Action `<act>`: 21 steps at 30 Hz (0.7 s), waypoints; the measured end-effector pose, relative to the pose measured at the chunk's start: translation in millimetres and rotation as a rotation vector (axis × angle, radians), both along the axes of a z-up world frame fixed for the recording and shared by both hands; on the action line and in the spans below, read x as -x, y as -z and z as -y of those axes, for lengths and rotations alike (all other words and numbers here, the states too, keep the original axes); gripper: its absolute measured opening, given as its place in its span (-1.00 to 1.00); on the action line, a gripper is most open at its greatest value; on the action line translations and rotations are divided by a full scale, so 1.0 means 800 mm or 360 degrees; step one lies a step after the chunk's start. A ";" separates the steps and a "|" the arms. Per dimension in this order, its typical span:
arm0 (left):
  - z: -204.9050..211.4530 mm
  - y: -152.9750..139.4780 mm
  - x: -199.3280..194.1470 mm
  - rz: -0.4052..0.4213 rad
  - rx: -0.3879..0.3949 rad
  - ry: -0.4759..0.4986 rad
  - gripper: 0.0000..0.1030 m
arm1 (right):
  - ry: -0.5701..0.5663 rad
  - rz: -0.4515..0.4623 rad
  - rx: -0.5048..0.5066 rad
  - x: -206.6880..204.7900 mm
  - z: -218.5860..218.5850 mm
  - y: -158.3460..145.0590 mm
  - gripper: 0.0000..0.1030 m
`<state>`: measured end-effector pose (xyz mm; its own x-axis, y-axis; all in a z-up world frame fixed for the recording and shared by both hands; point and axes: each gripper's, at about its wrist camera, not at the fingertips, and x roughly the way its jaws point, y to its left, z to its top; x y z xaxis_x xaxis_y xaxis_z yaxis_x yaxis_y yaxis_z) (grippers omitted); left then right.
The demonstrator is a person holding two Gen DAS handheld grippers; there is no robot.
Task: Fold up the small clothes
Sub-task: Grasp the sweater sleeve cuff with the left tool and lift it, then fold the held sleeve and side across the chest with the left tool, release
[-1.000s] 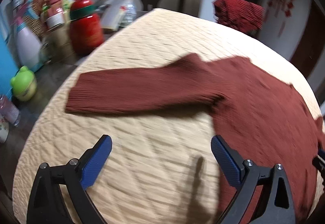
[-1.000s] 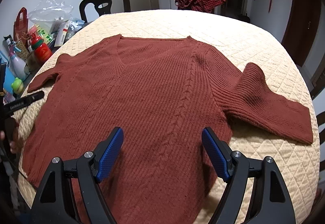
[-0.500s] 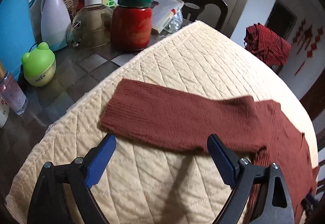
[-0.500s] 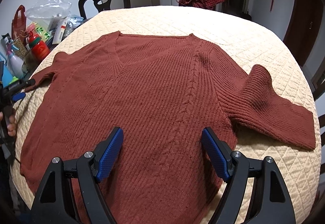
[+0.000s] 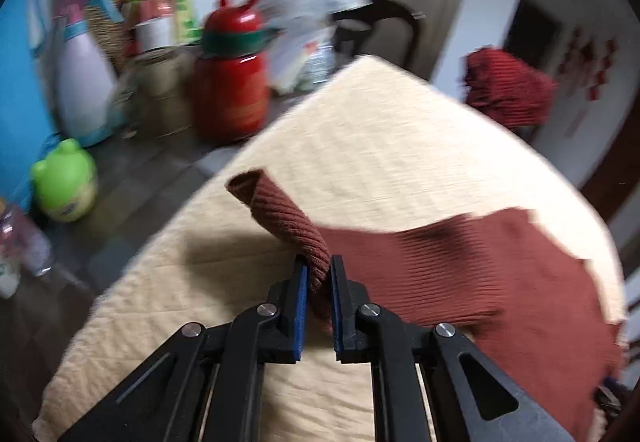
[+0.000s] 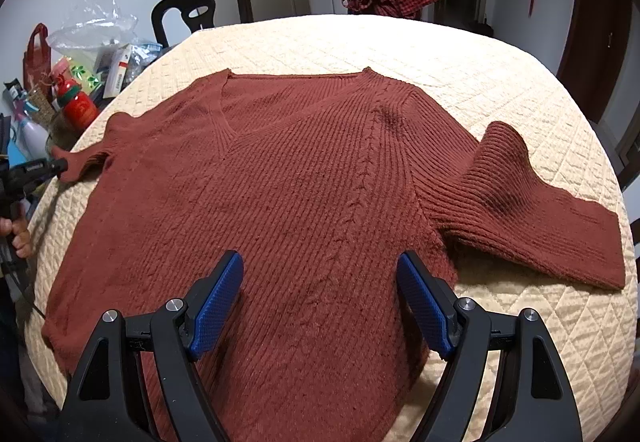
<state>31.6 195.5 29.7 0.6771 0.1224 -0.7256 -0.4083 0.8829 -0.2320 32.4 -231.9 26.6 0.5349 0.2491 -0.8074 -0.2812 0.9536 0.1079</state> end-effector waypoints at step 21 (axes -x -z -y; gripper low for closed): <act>0.244 -0.006 -0.080 0.0071 0.0146 0.1145 -0.37 | 0.0053 0.0050 -0.0213 0.007 0.023 -0.024 0.54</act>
<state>95.8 0.5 34.6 0.5962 -0.4245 -0.6814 0.2778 0.9054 -0.3209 27.1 -250.5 45.5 0.5692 0.3353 -0.7507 -0.2549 0.9401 0.2266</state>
